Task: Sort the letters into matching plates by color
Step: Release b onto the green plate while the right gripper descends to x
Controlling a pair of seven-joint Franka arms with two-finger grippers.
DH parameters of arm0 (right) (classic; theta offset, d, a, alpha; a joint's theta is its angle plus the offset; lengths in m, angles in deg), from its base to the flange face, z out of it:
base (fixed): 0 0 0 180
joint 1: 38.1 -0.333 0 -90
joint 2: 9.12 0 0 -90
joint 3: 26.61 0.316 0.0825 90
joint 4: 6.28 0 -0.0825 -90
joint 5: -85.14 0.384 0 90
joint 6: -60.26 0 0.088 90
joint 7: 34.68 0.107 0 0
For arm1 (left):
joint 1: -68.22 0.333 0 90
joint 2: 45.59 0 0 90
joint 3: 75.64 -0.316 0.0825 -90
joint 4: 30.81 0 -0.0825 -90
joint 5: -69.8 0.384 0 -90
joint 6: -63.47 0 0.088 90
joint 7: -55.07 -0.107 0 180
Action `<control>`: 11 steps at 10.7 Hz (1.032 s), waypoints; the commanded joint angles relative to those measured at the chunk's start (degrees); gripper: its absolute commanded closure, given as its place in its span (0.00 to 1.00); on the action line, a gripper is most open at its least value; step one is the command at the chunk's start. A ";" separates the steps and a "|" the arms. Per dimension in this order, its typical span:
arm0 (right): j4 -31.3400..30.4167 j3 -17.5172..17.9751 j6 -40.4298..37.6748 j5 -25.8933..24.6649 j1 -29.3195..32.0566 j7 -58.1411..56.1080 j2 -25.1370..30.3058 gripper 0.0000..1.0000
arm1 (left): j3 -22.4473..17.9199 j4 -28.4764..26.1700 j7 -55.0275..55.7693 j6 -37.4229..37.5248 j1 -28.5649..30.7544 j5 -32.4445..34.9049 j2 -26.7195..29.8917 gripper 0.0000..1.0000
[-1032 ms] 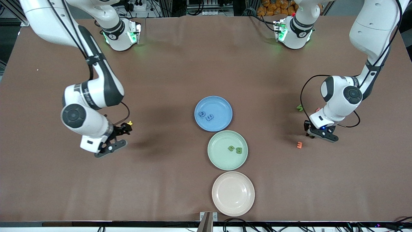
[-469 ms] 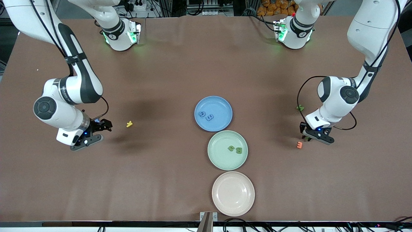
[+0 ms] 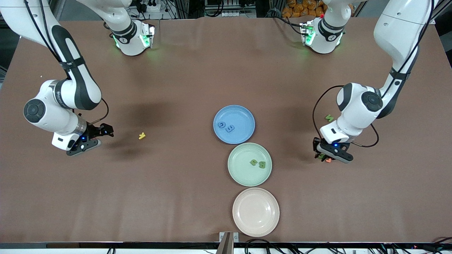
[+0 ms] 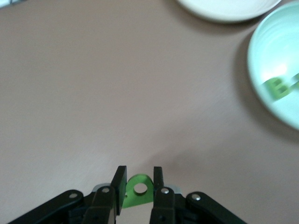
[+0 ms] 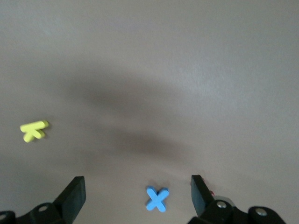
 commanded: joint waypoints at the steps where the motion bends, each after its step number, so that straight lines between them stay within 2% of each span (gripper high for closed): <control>1: -6.02 -0.01 4.65 1.41 2.46 -4.85 2.37 0.00 | 2.79 6.34 6.80 1.33 -4.44 0.20 -2.53 1.00; 6: -7.35 -0.10 7.91 1.23 4.57 -7.06 -0.18 0.00 | 2.27 17.07 23.67 1.25 -16.49 0.55 -10.26 1.00; 9: -8.67 -0.10 12.04 1.23 4.40 -6.98 -1.85 0.00 | -1.94 19.81 30.79 1.25 -23.78 0.73 -12.12 0.92; 10: -9.71 -0.10 14.15 1.32 4.40 -6.89 -2.29 0.00 | -3.87 20.60 33.69 1.33 -26.59 0.73 -12.29 0.84; 11: -10.68 -0.10 15.73 1.32 4.40 -6.80 -2.64 0.00 | -5.54 20.69 35.38 1.33 -28.27 0.64 -12.30 0.57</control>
